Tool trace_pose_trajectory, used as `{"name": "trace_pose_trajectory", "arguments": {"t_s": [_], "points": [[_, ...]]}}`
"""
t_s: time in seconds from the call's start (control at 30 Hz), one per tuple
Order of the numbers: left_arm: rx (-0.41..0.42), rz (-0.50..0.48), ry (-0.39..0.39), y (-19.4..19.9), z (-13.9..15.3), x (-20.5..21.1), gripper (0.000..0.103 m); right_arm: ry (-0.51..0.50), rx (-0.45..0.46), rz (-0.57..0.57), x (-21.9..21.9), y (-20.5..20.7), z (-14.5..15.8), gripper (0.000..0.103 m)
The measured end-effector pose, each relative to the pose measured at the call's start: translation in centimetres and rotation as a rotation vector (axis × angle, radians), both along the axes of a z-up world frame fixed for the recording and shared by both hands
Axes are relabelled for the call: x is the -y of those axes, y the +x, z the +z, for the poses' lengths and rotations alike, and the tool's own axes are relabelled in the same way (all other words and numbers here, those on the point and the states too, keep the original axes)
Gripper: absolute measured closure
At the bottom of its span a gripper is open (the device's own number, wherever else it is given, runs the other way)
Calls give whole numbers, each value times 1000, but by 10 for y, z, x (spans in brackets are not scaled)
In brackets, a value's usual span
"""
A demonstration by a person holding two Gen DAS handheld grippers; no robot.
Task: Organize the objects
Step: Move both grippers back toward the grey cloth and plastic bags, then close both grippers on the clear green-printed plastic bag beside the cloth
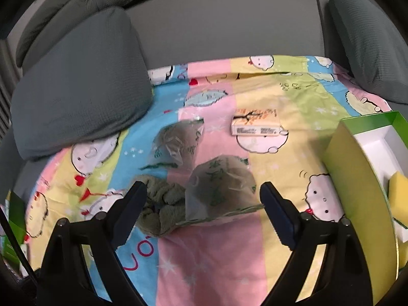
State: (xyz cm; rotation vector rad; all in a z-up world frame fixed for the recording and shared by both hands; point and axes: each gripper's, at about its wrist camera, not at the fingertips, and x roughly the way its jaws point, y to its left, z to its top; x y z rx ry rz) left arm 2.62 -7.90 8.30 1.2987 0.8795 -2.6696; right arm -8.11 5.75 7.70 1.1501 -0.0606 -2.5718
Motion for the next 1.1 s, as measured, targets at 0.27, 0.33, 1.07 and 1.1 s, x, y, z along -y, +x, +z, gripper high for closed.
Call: {"name": "trace_pose_trajectory", "arguments": {"t_s": [0.27, 0.33, 1.07, 1.1], "points": [[7, 19, 4, 3, -1, 14, 32, 96, 26, 10, 14, -2, -16, 26], [9, 19, 4, 3, -2, 15, 32, 104, 27, 6, 13, -2, -18, 31], [37, 3, -3, -4, -6, 4, 32, 87, 133, 71, -14, 16, -15, 54], [36, 4, -2, -4, -6, 3, 32, 84, 141, 75, -17, 20, -13, 54]]}}
